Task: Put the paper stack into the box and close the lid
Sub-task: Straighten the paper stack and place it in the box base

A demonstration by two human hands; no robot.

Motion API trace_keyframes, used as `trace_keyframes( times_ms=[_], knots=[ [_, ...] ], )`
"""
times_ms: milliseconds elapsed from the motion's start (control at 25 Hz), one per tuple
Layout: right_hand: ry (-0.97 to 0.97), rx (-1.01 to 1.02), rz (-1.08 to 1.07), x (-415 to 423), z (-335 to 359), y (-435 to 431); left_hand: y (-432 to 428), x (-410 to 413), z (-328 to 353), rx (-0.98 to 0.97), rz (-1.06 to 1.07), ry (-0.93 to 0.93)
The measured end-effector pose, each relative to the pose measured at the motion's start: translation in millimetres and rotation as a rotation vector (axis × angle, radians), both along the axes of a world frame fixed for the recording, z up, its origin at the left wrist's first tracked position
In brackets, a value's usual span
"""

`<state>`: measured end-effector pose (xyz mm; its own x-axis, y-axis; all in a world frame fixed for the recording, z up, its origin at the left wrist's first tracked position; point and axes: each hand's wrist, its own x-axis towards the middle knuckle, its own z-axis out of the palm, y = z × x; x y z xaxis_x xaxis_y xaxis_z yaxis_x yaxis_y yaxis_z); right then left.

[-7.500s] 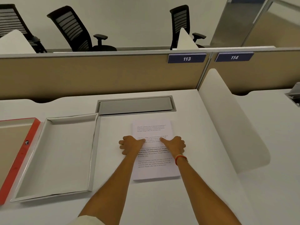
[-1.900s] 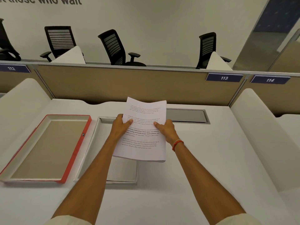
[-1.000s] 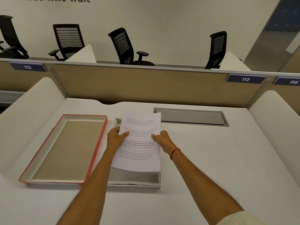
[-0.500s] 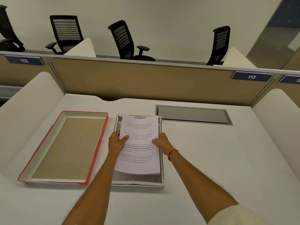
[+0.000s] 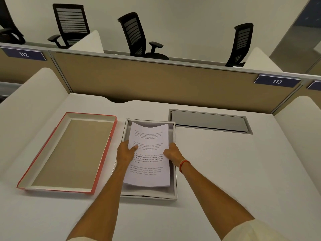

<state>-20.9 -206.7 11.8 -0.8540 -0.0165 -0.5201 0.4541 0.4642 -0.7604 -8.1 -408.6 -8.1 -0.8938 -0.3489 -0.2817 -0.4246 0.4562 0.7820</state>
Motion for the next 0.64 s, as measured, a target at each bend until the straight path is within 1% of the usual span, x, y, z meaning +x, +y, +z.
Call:
trace_keyframes(
  times_ms=[320, 480, 640],
  knots=[
    [-0.036, 0.107, -0.005, -1, 0, -6, 2, 1, -1, -0.084, -0.034, -0.042],
    [-0.013, 0.118, -0.075, -4, -1, -5, 4, -3, 1, -0.101, -0.055, -0.073],
    [-0.028, 0.078, -0.132, -4, 0, -4, 5, -9, 1, -0.128, -0.090, -0.112]
  ],
)
